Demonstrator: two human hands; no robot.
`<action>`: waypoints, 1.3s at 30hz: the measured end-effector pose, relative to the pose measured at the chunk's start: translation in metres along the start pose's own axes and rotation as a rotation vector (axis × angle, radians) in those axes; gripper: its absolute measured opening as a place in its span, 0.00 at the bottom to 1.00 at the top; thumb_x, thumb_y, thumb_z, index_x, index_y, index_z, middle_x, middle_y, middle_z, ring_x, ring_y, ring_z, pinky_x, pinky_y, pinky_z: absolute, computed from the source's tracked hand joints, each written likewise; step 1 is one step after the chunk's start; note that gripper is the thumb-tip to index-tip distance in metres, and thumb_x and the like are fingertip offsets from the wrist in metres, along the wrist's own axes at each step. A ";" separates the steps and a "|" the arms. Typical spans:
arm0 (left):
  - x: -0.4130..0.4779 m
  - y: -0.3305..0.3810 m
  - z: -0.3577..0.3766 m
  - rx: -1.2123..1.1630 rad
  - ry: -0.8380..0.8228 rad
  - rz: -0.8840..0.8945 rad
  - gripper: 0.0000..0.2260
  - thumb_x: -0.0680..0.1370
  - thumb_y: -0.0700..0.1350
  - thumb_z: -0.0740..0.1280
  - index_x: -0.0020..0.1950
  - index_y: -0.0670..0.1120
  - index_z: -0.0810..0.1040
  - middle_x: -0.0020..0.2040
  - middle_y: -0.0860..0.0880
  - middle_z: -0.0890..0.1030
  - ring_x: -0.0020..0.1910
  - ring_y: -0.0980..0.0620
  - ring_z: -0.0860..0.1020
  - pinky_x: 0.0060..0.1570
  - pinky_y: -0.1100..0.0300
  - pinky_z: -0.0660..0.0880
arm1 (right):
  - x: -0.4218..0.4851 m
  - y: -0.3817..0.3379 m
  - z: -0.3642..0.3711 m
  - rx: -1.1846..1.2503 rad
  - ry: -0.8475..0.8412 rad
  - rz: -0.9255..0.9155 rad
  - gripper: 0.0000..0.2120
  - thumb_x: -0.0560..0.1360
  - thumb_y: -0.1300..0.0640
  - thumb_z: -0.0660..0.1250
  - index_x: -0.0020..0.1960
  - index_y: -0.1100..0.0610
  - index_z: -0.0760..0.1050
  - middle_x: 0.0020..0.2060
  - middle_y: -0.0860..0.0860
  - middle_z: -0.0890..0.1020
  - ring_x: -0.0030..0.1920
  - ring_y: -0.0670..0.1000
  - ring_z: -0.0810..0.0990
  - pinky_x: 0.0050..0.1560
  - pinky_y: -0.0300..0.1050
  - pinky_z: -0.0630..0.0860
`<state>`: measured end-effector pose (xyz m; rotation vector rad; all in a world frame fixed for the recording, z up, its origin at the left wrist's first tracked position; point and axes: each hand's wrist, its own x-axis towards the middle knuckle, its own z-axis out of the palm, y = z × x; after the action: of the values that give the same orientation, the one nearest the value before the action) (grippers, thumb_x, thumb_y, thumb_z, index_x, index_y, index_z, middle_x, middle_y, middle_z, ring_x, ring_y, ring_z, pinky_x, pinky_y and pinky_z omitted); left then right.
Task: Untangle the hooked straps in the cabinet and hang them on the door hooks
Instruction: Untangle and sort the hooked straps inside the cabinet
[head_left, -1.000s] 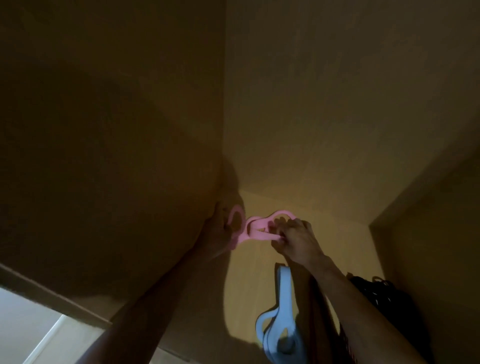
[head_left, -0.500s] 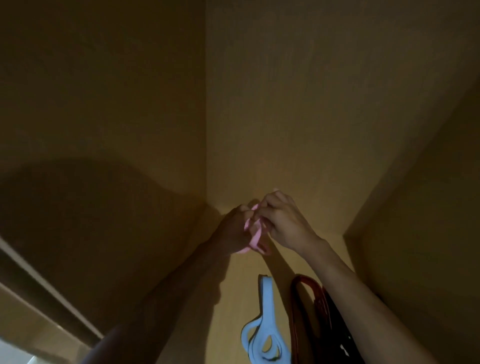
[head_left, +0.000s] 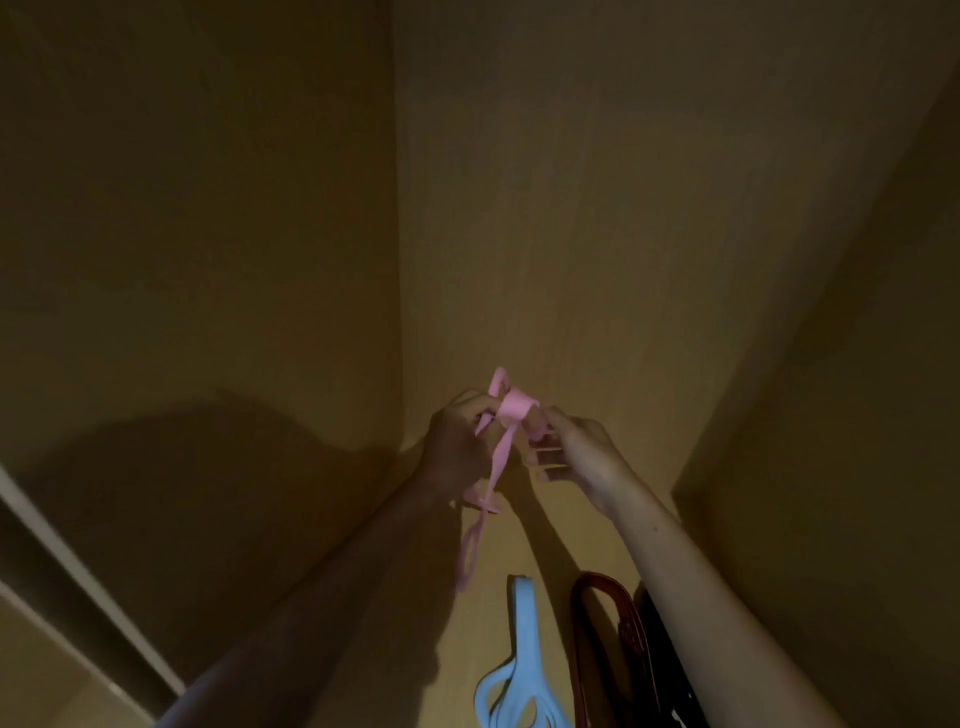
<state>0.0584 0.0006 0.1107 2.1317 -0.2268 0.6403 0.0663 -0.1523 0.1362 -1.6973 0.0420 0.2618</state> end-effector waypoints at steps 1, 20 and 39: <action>0.000 0.000 0.000 0.006 -0.009 0.000 0.06 0.71 0.41 0.68 0.44 0.40 0.82 0.42 0.48 0.79 0.41 0.57 0.73 0.38 0.74 0.64 | 0.001 -0.001 0.001 0.093 0.005 0.005 0.13 0.77 0.52 0.62 0.49 0.61 0.79 0.37 0.55 0.80 0.33 0.51 0.79 0.33 0.43 0.75; 0.017 0.008 -0.034 -0.248 0.088 -0.185 0.12 0.74 0.29 0.58 0.50 0.36 0.80 0.51 0.39 0.81 0.50 0.45 0.78 0.50 0.65 0.74 | -0.018 -0.044 0.013 0.151 0.199 -0.424 0.17 0.67 0.78 0.63 0.37 0.57 0.78 0.39 0.52 0.81 0.44 0.52 0.78 0.53 0.55 0.77; 0.005 0.031 -0.027 -0.604 -0.053 -0.257 0.07 0.73 0.42 0.68 0.51 0.44 0.77 0.51 0.39 0.81 0.52 0.41 0.81 0.56 0.40 0.75 | -0.009 -0.062 0.005 0.140 0.236 -0.476 0.17 0.67 0.76 0.65 0.36 0.55 0.78 0.37 0.52 0.80 0.42 0.53 0.79 0.51 0.59 0.79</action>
<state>0.0408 0.0040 0.1477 1.5600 -0.1469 0.3099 0.0679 -0.1394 0.1981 -1.5397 -0.1643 -0.2913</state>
